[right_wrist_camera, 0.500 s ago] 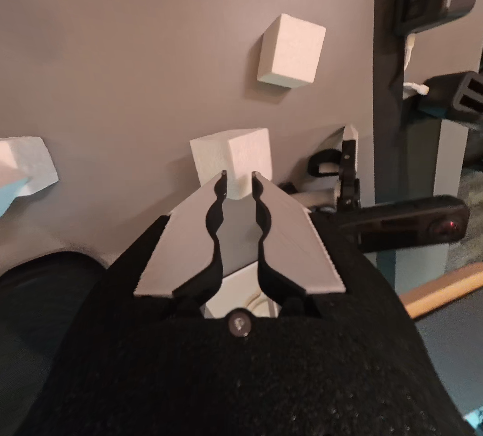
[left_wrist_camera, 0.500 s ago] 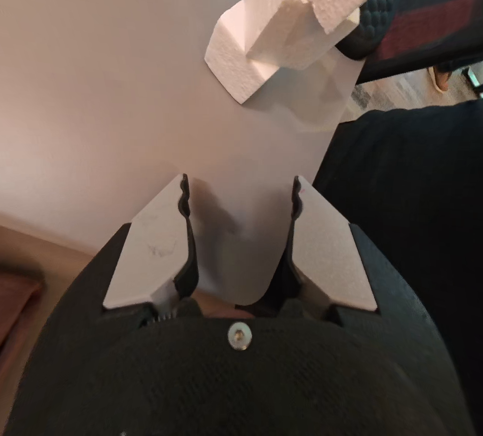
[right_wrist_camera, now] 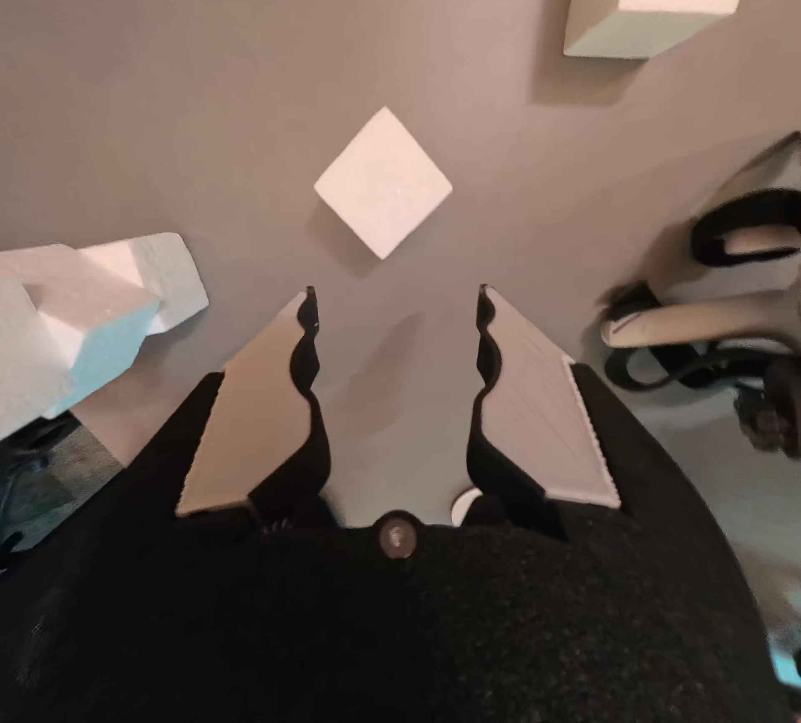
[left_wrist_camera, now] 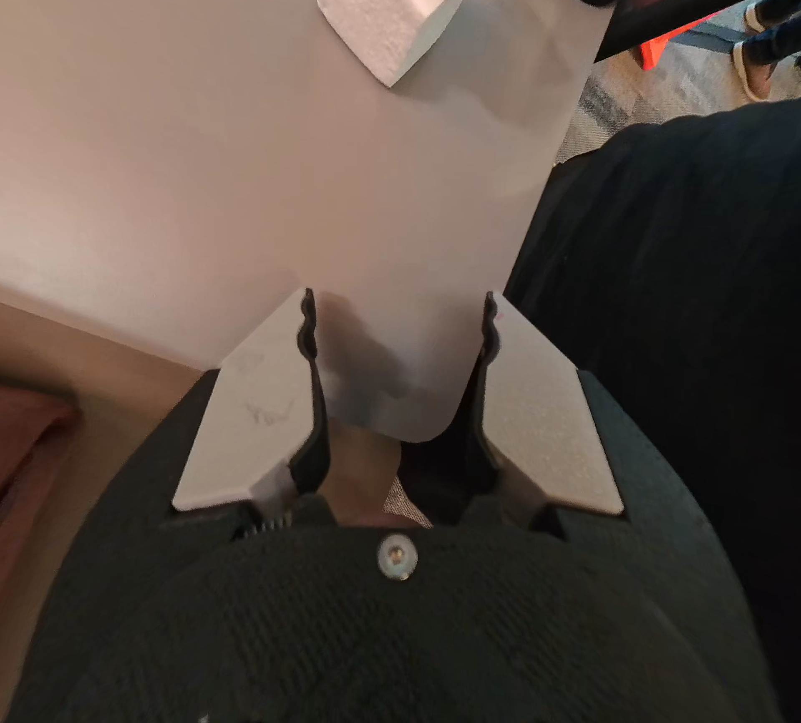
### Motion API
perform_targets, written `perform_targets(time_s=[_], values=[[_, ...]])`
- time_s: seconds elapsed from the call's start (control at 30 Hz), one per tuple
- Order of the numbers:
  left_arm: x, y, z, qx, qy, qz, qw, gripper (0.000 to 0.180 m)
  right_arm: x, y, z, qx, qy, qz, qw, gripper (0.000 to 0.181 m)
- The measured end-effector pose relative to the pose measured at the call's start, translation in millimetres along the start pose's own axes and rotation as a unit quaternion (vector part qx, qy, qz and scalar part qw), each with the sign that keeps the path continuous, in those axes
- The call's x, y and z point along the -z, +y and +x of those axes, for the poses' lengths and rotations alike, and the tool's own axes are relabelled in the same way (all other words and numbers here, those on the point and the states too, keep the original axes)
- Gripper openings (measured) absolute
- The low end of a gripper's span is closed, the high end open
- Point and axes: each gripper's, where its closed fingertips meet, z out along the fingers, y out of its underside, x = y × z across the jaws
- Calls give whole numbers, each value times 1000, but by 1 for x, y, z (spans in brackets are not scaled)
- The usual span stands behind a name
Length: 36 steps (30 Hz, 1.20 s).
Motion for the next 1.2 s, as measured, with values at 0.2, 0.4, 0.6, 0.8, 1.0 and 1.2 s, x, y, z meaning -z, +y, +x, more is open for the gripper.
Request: perform_targets(time_s=[0.2,0.4,0.6,0.8,1.0,1.2], values=[[0,3,-1,24,-6,-12,1000,75,-29,-18,0,141,-13,-47,989,74],[0,5,-1,43,-17,-23,999,75,-53,-17,-2,244,-36,-113,962,69],[0,5,-3,59,-19,-10,998,75,-46,-22,-14,177,-61,-78,979,60],[-7,5,2,35,-1,-11,999,75,9,-6,-22,111,-30,-42,992,60],[-15,0,5,-10,21,-17,1000,75,100,1,-42,38,6,8,999,60],[-22,-6,10,-35,44,-5,998,72,154,4,-85,32,11,18,999,60]])
